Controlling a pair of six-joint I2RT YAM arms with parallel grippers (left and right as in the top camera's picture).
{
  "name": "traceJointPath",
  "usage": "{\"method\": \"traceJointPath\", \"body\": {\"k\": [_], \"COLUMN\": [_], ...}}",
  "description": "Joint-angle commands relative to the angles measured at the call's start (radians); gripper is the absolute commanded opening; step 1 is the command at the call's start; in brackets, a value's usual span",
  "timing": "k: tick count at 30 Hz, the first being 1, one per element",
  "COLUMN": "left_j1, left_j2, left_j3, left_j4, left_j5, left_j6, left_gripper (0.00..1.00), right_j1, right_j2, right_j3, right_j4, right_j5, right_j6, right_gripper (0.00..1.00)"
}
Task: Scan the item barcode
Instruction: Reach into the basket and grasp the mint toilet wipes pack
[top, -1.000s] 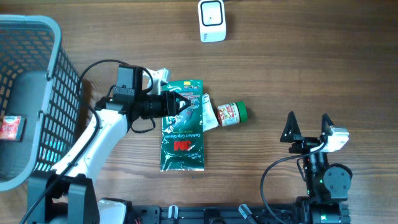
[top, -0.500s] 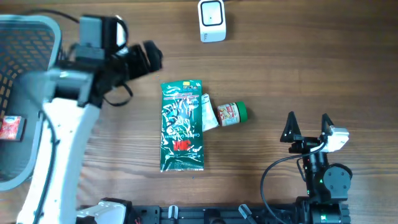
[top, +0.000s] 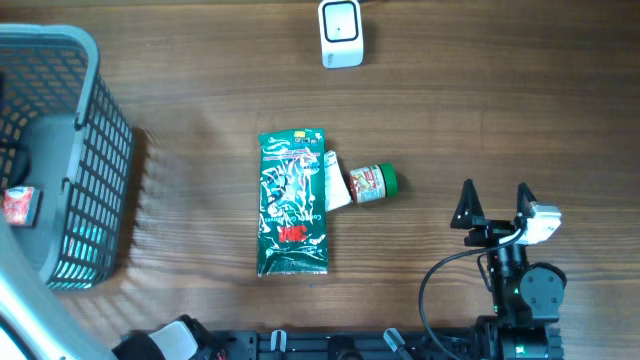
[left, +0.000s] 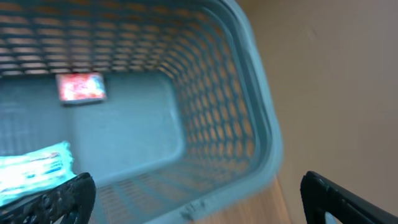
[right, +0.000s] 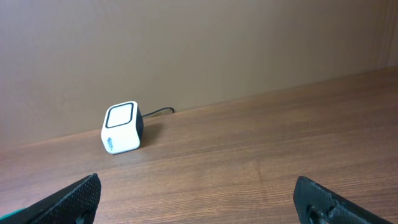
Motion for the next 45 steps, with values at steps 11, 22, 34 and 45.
{"method": "traceJointPath", "body": {"k": [11, 22, 34, 45], "left_j1": [0.188, 0.176, 0.132, 0.132], "left_j2": [0.490, 0.644, 0.645, 0.645], "left_j3": [0.012, -0.130, -0.506, -0.531], "left_j4": [-0.289, -0.238, 0.056, -0.064], "left_j5": [0.011, -0.088, -0.109, -0.143], "left_j6": [-0.045, 0.007, 0.002, -0.023], "left_gripper": [0.98, 0.97, 0.88, 0.04], "right_j1": [0.004, 0.004, 0.004, 0.004], "right_j2": [-0.005, -0.005, -0.005, -0.005], "right_j3": [-0.001, -0.001, -0.001, -0.001], "right_j4": [0.004, 0.004, 0.004, 0.004], "right_j5": [-0.004, -0.004, -0.004, -0.004], "right_j6": [-0.018, -0.019, -0.019, -0.019], "right_gripper": [1.00, 1.00, 1.00, 1.00]}}
